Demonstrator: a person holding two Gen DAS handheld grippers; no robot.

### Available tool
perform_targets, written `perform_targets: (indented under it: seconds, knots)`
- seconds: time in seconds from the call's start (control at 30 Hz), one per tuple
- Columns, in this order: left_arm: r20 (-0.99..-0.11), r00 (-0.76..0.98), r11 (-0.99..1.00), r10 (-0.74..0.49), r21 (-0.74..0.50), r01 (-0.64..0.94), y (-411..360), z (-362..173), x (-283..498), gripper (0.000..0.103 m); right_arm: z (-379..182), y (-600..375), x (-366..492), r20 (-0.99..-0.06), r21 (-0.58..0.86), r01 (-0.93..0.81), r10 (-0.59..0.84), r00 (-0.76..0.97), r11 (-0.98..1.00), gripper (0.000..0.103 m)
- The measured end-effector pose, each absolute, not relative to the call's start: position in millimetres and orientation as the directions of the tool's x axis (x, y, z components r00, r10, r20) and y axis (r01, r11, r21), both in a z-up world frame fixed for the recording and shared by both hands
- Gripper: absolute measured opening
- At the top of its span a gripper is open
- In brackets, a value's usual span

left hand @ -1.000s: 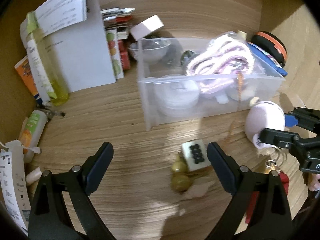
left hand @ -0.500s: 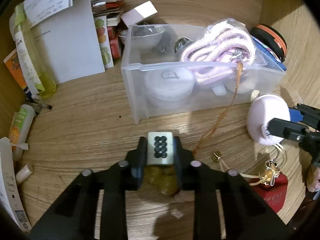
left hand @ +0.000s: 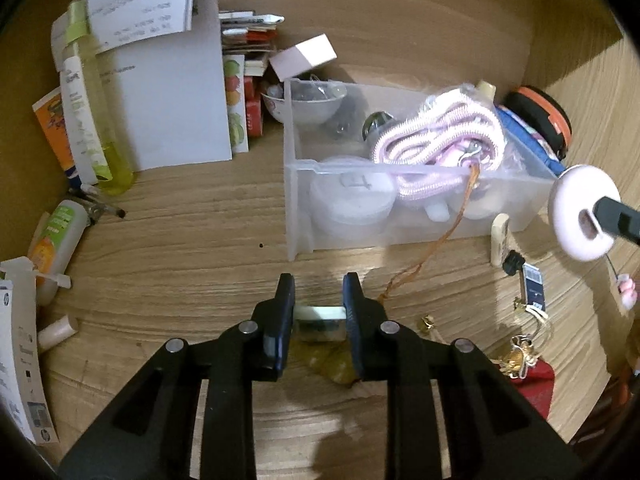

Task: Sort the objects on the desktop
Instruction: 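Grasp the pink headphone with right gripper while left grasps the dice cube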

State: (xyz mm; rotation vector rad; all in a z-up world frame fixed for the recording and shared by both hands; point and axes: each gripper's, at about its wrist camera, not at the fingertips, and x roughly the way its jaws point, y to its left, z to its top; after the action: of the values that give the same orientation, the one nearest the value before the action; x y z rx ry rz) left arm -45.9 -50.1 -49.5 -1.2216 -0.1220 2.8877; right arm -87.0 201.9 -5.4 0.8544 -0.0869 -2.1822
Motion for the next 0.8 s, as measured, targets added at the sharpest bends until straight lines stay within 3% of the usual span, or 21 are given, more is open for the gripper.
perform_targets:
  seconds: [0.8]
  knots:
    - [-0.601, -0.798, -0.991, 0.04, -0.125, 0.045, -65, 8, -52, 0.024, 18, 233, -113, -0.494, 0.31, 0.568, -0.64, -0.588, -0.762, 0.037]
